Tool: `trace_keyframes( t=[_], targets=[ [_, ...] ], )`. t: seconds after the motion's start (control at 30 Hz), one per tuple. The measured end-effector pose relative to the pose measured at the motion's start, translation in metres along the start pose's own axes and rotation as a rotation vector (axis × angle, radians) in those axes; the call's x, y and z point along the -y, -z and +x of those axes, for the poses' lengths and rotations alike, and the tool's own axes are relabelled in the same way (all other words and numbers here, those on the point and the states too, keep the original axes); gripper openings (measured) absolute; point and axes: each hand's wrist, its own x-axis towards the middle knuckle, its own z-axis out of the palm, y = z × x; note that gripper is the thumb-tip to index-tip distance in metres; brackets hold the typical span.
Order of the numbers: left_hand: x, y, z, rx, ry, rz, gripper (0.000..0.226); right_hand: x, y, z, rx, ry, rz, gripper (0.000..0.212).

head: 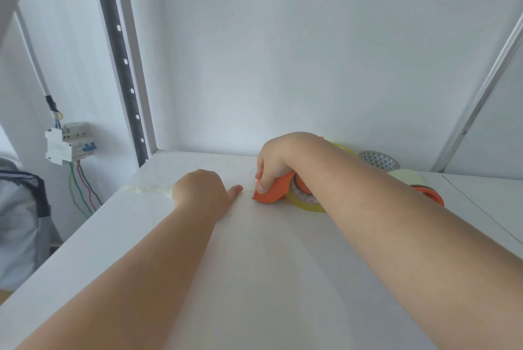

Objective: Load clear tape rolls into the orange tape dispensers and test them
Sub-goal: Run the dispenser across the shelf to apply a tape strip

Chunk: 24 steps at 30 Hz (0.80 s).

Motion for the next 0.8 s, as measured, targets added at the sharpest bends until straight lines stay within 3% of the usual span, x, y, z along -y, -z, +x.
trace_keyframes(
  t=[0.23,0.37,0.8],
  targets=[
    [0.002,0.001,0.000,-0.006,-0.006,0.003,0.063,-0.015,-0.006,-0.009,0.102,-0.064,-0.038,0.064],
    [0.000,0.003,-0.001,-0.004,-0.019,0.007,0.063,-0.044,-0.014,-0.030,0.020,-0.033,0.027,0.052],
    [0.002,0.003,-0.003,-0.018,-0.008,-0.016,0.063,-0.055,-0.017,-0.041,0.071,-0.053,0.024,0.054]
  ],
)
